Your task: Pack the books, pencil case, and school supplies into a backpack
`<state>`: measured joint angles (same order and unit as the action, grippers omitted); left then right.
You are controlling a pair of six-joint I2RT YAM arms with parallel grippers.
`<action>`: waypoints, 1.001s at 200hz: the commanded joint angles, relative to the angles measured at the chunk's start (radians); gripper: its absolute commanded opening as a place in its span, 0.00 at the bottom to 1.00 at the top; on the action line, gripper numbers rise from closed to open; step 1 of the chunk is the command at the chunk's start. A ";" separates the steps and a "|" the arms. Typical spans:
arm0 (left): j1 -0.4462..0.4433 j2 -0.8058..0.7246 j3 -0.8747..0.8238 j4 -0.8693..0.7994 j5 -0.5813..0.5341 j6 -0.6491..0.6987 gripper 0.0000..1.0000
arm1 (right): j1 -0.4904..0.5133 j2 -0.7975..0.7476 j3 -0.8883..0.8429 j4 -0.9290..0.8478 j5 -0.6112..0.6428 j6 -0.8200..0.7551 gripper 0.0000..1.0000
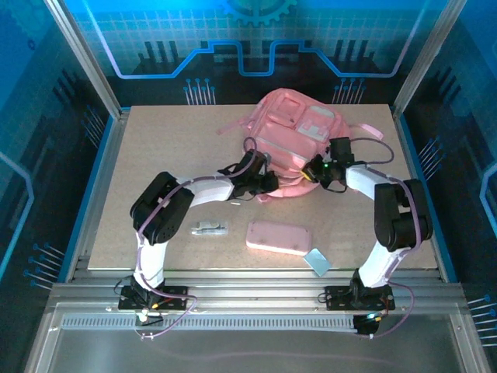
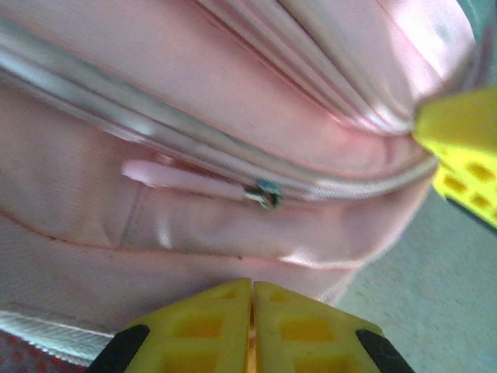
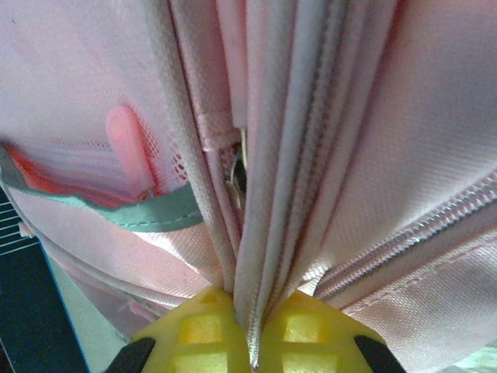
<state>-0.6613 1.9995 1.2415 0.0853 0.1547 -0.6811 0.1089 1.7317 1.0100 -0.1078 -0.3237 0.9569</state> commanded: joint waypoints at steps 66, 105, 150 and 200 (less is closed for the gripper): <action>0.002 -0.172 0.120 -0.248 -0.036 0.082 0.71 | -0.117 -0.080 0.130 -0.047 -0.236 -0.359 0.00; 0.003 -0.090 0.198 -0.263 -0.038 0.146 0.59 | -0.129 -0.064 0.096 -0.005 -0.286 -0.385 0.00; 0.023 -0.014 0.259 -0.336 -0.075 0.356 0.62 | -0.129 -0.064 0.087 0.043 -0.337 -0.371 0.00; 0.059 0.057 0.283 -0.251 -0.046 0.348 0.70 | -0.111 -0.080 0.078 0.074 -0.367 -0.365 0.00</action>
<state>-0.6281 2.0182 1.4899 -0.2150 0.0986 -0.3664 -0.0143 1.6798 1.0771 -0.1562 -0.5926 0.6346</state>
